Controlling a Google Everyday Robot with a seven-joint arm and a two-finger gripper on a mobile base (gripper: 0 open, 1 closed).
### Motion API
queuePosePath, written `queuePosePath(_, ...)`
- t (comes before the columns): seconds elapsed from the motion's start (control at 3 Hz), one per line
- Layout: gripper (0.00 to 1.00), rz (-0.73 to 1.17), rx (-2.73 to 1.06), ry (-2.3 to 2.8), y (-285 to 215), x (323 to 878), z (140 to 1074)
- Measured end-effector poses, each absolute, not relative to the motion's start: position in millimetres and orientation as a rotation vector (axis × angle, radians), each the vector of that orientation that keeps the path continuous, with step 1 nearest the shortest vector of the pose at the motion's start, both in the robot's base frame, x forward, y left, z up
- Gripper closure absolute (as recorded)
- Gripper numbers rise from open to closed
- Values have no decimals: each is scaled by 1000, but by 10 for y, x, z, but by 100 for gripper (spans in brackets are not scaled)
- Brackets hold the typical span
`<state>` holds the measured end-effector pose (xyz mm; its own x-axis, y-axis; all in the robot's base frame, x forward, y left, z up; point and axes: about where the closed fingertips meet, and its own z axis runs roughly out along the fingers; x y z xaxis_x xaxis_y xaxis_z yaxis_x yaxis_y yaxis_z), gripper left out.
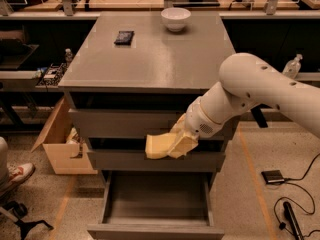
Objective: Place sponge into bottom drawer
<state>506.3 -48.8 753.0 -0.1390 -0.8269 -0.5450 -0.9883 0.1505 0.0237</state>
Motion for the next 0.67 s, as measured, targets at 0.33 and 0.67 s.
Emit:
queuePosePath(0.33,100,586,-1720,2057,-400,4970,7118)
queuePosePath(0.67,100,685,-1674,2047,-214,4814,6443)
